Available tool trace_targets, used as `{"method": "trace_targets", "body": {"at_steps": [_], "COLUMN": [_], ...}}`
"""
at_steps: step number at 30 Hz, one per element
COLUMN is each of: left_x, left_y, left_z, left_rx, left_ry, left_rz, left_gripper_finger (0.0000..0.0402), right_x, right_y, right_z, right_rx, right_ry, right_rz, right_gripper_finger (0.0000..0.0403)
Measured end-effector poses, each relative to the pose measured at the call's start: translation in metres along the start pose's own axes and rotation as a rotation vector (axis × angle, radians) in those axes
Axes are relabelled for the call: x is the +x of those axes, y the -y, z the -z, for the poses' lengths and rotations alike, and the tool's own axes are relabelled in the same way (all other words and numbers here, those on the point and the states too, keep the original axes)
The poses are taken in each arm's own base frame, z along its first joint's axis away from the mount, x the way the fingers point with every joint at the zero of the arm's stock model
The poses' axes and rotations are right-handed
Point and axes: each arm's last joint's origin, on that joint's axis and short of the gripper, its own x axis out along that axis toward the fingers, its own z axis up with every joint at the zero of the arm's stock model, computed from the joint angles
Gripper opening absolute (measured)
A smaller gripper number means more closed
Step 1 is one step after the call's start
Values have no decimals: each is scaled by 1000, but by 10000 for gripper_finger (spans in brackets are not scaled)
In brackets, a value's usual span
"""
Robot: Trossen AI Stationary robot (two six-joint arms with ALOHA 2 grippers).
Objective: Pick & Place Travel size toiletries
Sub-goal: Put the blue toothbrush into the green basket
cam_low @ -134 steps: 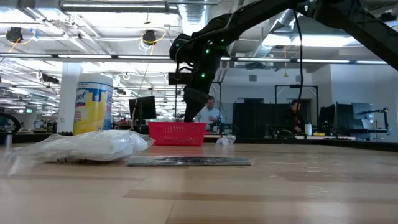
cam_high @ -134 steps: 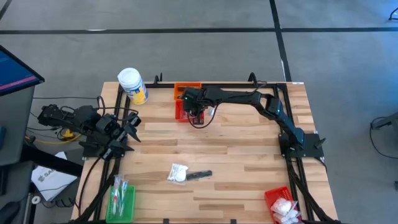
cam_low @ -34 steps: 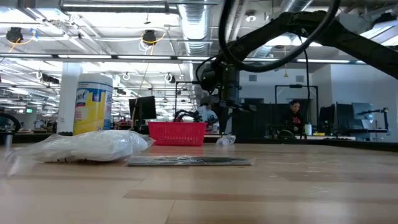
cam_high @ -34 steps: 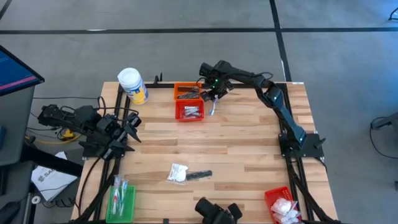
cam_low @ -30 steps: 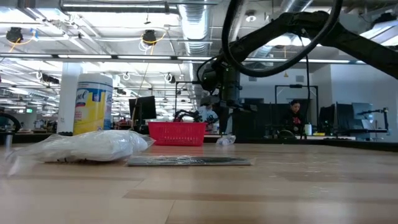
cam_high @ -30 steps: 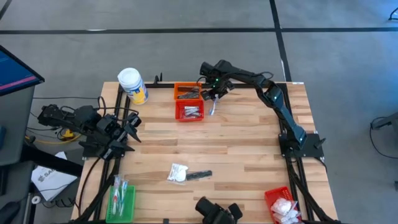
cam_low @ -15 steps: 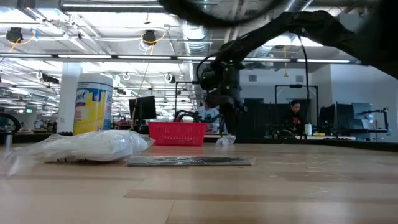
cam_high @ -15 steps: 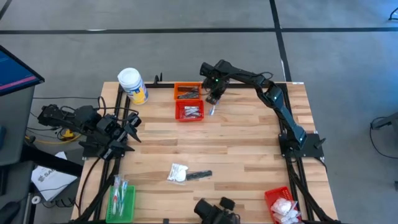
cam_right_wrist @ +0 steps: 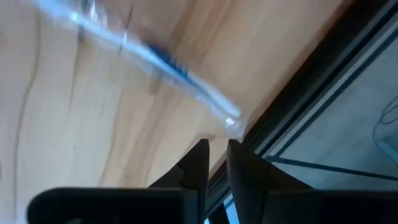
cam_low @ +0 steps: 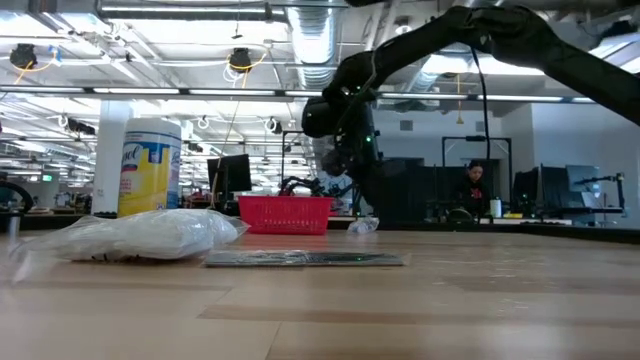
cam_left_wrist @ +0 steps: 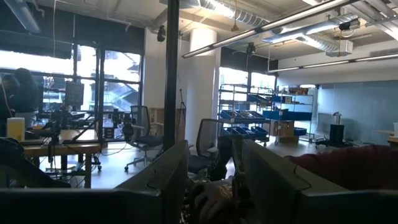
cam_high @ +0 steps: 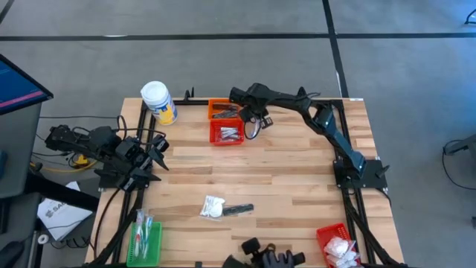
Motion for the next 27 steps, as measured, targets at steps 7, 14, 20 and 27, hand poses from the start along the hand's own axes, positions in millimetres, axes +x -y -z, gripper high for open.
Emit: {"method": "trace_targets", "body": {"at_steps": [7, 14, 20, 27], "left_x": [0, 0, 0, 0], "left_y": [0, 0, 0, 0], "left_z": [0, 0, 0, 0], "left_rx": [0, 0, -1, -1], "left_ry": [0, -1, -4, -4], "left_rz": [0, 0, 0, 0], "left_gripper_finger": [147, 147, 147, 147], "right_x": [1, 4, 6, 5], "right_y": [9, 11, 6, 2], "right_z": [-2, 3, -3, -4], "right_rx": [112, 57, -16, -32], "right_ry": [49, 34, 28, 22], "right_rz": [67, 53, 38, 15], "right_gripper_finger": [51, 74, 115, 174]}}
